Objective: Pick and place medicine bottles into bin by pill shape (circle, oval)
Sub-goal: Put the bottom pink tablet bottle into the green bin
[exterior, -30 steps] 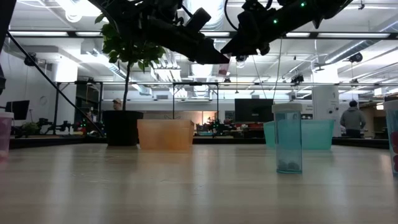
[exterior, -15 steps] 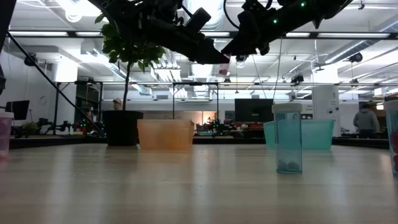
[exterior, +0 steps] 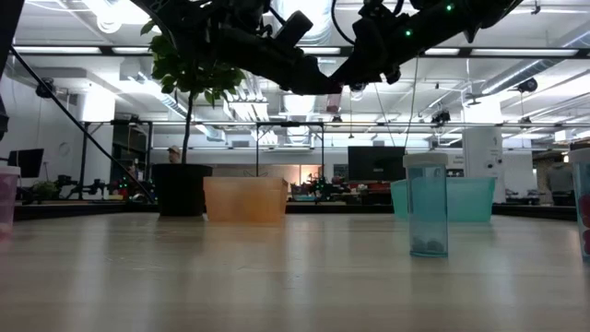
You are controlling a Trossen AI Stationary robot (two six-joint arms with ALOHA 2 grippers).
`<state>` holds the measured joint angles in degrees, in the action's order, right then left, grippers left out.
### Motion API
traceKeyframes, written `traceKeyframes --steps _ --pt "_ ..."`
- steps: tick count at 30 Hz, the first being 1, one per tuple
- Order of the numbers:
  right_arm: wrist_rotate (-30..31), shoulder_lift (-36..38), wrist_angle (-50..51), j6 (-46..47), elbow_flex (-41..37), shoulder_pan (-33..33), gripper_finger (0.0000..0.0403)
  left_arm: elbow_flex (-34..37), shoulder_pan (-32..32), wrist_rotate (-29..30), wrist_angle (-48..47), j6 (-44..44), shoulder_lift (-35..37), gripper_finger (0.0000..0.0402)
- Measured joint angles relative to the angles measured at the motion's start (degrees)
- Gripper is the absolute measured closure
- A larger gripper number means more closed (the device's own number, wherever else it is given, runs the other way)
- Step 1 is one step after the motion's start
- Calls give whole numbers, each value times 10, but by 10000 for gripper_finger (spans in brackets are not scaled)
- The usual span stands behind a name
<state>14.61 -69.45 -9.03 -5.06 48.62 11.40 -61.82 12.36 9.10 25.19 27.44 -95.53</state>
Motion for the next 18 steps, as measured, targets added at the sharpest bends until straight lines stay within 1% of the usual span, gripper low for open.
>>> traceKeyframes --steps 4,8,11,18 --pt "0 1 10 7 0 2 286 0 0 0 -3 0 0 223" --pt "4 9 44 14 0 11 285 3 0 0 -11 0 2 222" --pt "6 20 88 30 0 26 288 3 0 0 -17 0 7 221" --pt "6 35 230 99 -1 85 285 3 0 0 -17 0 10 221"
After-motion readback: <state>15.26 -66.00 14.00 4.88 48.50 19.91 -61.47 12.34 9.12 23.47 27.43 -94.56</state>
